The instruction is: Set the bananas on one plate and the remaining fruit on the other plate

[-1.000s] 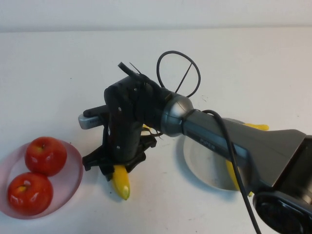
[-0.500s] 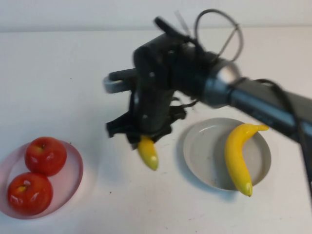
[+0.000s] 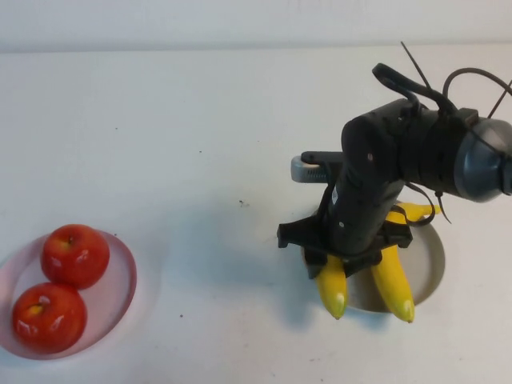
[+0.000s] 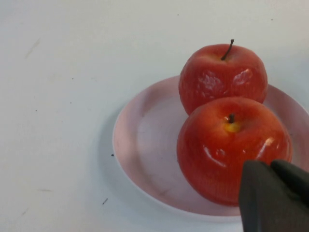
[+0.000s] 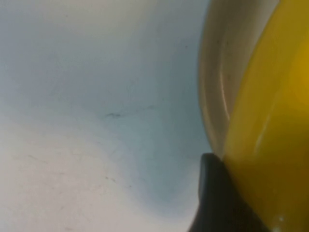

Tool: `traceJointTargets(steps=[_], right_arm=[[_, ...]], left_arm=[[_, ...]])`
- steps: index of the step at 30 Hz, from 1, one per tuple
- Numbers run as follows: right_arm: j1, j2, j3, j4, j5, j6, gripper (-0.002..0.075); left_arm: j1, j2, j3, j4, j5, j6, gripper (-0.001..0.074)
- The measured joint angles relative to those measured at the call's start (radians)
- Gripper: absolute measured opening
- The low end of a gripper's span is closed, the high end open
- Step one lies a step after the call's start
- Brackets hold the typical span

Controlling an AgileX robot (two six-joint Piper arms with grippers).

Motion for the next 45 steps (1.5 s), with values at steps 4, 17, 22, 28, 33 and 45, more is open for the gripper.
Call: traceJointTargets(steps=[4, 17, 22, 28, 33, 45], right_arm=[[-0.012, 0.000, 0.002, 0.009, -0.012, 0.000, 0.0305], [-0.035, -0.016, 0.002, 0.001, 0.030, 0.002, 0.0480], [-0.018, -0.123, 0.002, -0.001, 0.053, -0.010, 0.0420], [-0.004, -0.299, 0.004, 0.001, 0.201, -0.143, 0.0139], [-0.004, -0.438, 0.063, 0.018, 0.218, -0.215, 0.0004], [-0.004, -0.842, 0.326, 0.044, 0.242, -0.301, -0.0015]], left_arm=[[0.000, 0.000, 0.000, 0.000, 0.000, 0.000, 0.0001], [0.000, 0.000, 0.000, 0.000, 0.000, 0.000, 0.0001], [0.000, 0.000, 0.000, 0.000, 0.000, 0.000, 0.0001], [0.000, 0.000, 0.000, 0.000, 0.000, 0.000, 0.0001], [0.000, 0.000, 0.000, 0.000, 0.000, 0.000, 0.0001], [0.000, 0.000, 0.000, 0.000, 0.000, 0.002, 0.0001]])
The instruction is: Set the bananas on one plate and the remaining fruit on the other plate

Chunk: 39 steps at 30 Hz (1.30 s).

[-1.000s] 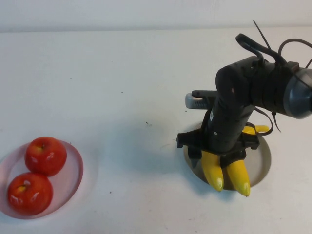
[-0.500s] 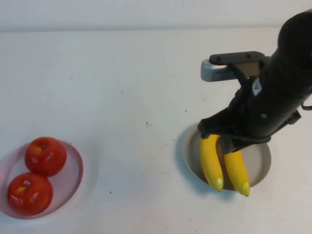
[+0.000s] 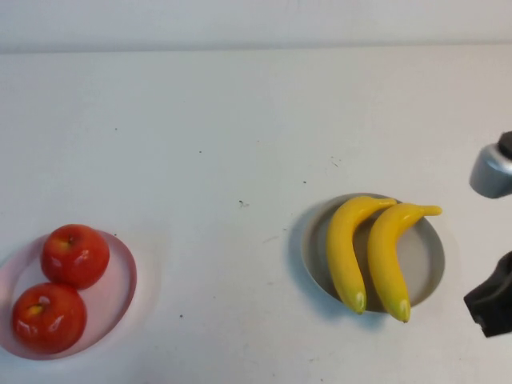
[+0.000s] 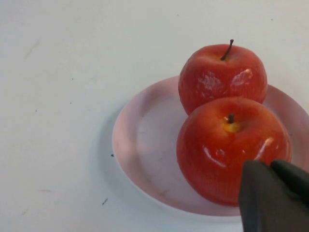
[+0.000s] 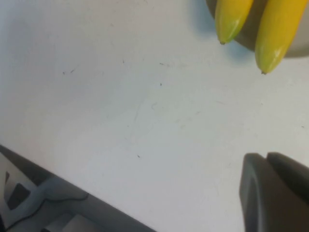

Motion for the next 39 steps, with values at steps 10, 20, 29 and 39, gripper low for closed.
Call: traceJointTargets(steps=[10, 20, 29, 39], right_arm=[[-0.008, -0.105, 0.148, -0.132, -0.143, -0.062, -0.0015], [-0.324, -0.481, 0.678, -0.200, -0.898, -0.063, -0.0015], [-0.580, -0.879, 0.994, -0.142, -1.046, -0.063, -0.0015], [-0.621, -1.067, 1.121, -0.132, -1.086, -0.063, -0.0015]], left_arm=[[0.000, 0.000, 0.000, 0.000, 0.000, 0.000, 0.0001], [0.000, 0.000, 0.000, 0.000, 0.000, 0.000, 0.0001], [0.000, 0.000, 0.000, 0.000, 0.000, 0.000, 0.0001], [0.000, 0.000, 0.000, 0.002, 0.000, 0.000, 0.0001]])
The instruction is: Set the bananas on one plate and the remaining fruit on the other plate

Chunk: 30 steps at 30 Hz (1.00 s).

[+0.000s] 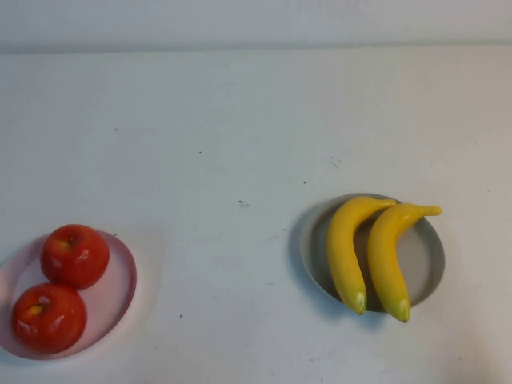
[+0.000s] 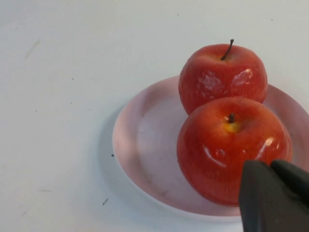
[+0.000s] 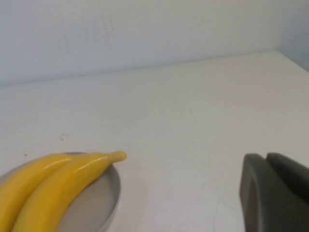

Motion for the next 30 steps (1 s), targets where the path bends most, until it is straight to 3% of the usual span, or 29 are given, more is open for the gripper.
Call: traceJointTargets(steps=[30], right_arm=[[0.000, 0.000, 0.000, 0.132, 0.178, -0.129, -0.0015]], left_arm=[[0.000, 0.000, 0.000, 0.000, 0.000, 0.000, 0.0001]])
